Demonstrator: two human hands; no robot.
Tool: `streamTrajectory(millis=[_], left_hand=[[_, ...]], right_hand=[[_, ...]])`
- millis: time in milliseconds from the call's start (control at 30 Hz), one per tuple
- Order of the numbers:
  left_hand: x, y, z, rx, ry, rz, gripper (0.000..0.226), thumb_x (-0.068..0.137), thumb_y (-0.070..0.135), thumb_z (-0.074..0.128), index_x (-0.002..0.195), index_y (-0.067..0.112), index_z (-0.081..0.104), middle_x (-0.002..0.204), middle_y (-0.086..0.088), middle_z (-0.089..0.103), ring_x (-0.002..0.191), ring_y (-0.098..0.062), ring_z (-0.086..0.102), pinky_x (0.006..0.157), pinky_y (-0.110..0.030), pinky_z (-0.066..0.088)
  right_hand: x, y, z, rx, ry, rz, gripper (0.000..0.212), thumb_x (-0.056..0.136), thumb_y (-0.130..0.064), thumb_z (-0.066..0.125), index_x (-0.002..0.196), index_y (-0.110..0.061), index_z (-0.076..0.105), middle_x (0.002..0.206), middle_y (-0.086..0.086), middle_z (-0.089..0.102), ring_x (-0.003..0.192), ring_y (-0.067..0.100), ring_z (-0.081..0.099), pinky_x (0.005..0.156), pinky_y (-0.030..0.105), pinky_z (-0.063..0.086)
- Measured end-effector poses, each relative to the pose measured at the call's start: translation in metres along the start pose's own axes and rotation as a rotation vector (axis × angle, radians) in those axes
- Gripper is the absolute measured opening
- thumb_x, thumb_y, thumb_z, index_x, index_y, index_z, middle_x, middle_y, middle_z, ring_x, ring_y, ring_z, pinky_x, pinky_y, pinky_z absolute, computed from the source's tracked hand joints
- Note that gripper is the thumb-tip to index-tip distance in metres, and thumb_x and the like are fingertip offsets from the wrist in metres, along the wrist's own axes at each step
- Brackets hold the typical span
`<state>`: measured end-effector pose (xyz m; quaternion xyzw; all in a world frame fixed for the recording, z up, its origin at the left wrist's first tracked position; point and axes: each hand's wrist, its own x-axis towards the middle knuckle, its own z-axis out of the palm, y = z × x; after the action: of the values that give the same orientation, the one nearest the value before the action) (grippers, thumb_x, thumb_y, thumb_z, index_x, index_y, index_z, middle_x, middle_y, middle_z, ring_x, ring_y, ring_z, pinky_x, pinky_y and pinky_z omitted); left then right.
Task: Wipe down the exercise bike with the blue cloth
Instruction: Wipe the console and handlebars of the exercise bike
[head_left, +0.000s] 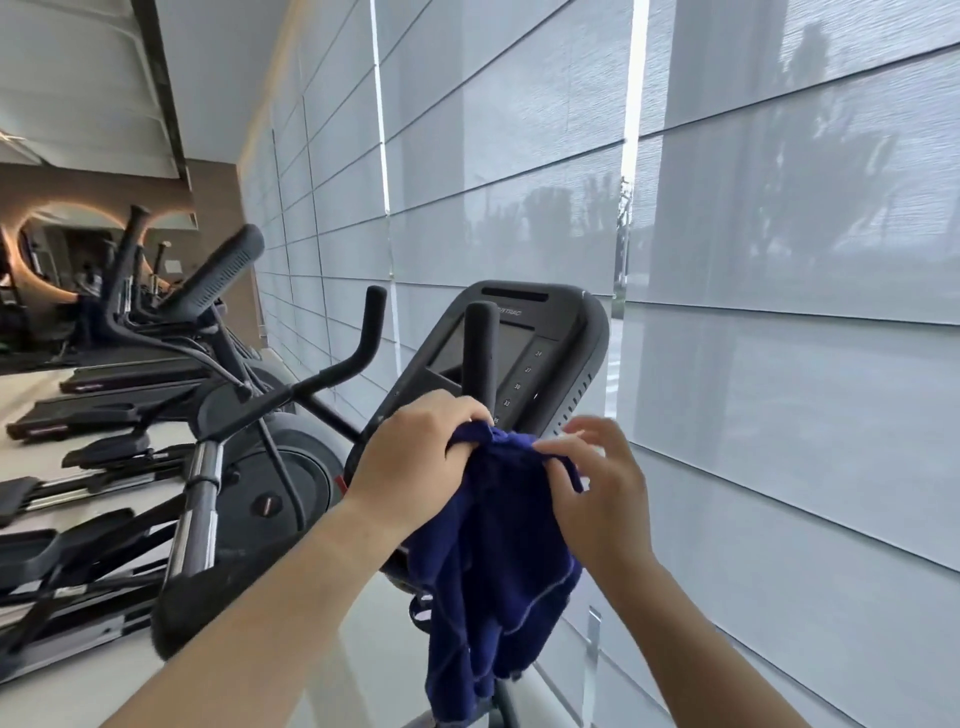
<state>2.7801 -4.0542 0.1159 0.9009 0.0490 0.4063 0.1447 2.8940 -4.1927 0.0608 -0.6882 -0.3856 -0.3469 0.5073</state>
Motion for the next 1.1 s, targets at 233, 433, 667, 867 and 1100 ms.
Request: streamTrajectory(millis=[233, 433, 667, 867, 1100], left_hand=[[0.053, -0.05, -0.013, 0.082, -0.056, 0.037, 0.018, 0.086, 0.013, 0.057, 0.093, 0.028, 0.062, 0.09, 0.004, 0.063, 0.084, -0.019, 0.058, 0.074, -0.032, 0.047], [0.055, -0.102, -0.018, 0.05, -0.266, 0.196, 0.02, 0.082, 0.018, 0.065, 0.1, 0.026, 0.062, 0.094, 0.006, 0.061, 0.084, -0.013, 0.057, 0.075, -0.027, 0.046], [0.06, -0.143, -0.02, -0.063, -0.319, 0.405, 0.036, 0.08, 0.025, 0.07, 0.113, 0.031, 0.057, 0.104, 0.013, 0.058, 0.086, -0.005, 0.054, 0.084, -0.023, 0.047], [0.069, -0.145, -0.014, -0.191, -0.341, 0.526, 0.028, 0.082, 0.018, 0.065, 0.109, 0.025, 0.059, 0.107, 0.008, 0.06, 0.095, -0.012, 0.057, 0.086, -0.026, 0.046], [0.111, -0.129, -0.02, -0.215, -0.238, 0.604, 0.043, 0.088, 0.022, 0.061, 0.129, 0.022, 0.047, 0.132, 0.004, 0.051, 0.122, -0.015, 0.048, 0.102, -0.034, 0.042]], right_hand=[[0.038, -0.027, 0.049, -0.128, -0.025, 0.059, 0.027, 0.085, -0.008, 0.058, 0.1, -0.027, 0.071, 0.091, -0.005, 0.047, 0.082, 0.014, 0.049, 0.066, 0.024, 0.044], [0.0, -0.053, 0.077, -0.156, -0.262, 0.158, 0.061, 0.086, -0.052, 0.051, 0.14, -0.027, 0.037, 0.133, -0.008, 0.032, 0.123, 0.009, 0.034, 0.101, 0.022, 0.034], [0.004, -0.087, 0.11, -0.588, -0.259, 0.303, 0.071, 0.084, -0.052, 0.051, 0.145, -0.03, 0.021, 0.144, -0.007, 0.021, 0.132, 0.015, 0.024, 0.102, 0.038, 0.039], [0.006, -0.093, 0.122, -0.429, -0.049, 0.375, 0.041, 0.08, -0.014, 0.06, 0.121, -0.022, 0.054, 0.124, -0.007, 0.046, 0.106, 0.015, 0.051, 0.08, 0.01, 0.032], [0.044, -0.095, 0.103, -0.417, 0.23, 0.243, 0.037, 0.083, 0.002, 0.054, 0.116, -0.014, 0.059, 0.114, 0.0, 0.053, 0.102, 0.015, 0.053, 0.085, 0.003, 0.034]])
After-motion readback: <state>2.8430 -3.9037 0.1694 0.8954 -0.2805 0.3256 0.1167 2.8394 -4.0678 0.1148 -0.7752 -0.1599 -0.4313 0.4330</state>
